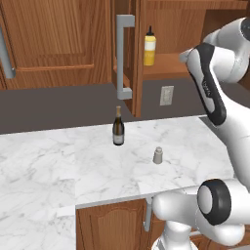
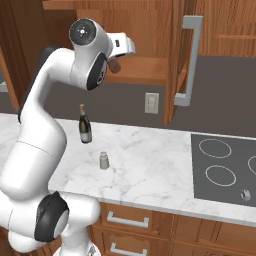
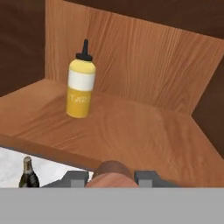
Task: There are various items on the counter. Only move the condiments/shakers into the cabinet.
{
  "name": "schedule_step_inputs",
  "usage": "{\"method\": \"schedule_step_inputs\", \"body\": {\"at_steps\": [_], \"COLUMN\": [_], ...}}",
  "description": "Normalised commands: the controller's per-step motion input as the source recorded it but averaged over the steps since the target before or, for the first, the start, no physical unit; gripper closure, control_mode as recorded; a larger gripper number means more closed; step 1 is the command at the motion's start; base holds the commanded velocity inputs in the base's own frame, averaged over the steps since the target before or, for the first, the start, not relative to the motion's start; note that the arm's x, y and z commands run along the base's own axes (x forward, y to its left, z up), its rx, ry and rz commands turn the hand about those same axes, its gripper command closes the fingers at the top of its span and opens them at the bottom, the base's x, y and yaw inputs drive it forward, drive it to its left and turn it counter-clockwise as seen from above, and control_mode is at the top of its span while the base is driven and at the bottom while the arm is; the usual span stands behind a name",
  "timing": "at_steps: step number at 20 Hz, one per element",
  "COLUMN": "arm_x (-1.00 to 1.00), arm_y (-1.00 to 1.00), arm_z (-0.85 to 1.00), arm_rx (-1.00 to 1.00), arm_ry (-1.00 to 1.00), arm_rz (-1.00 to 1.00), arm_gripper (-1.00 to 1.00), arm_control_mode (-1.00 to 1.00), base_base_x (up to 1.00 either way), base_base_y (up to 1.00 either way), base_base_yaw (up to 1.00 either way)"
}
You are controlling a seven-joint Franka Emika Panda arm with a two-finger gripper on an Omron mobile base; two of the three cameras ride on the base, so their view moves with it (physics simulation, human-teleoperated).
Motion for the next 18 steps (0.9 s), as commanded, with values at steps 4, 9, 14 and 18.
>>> {"method": "schedule_step_inputs", "body": {"at_steps": [4, 9, 14, 18], "arm_x": [0.37, 0.25, 0.38, 0.59], "arm_y": [0.0, 0.0, 0.0, 0.0], "arm_z": [-0.01, -0.22, -0.22, -0.06], "arm_rx": [0.0, 0.0, 0.0, 0.04], "arm_ry": [0.03, 0.0, 0.0, 0.0], "arm_rz": [0.0, 0.0, 0.0, 0.0], "arm_gripper": [1.0, 1.0, 1.0, 1.0], "arm_control_mode": [-1.0, -1.0, -1.0, -1.0], "base_base_x": [0.0, 0.0, 0.0, 0.0], "base_base_y": [0.0, 0.0, 0.0, 0.0], "base_base_yaw": [0.0, 0.0, 0.0, 0.0]}}
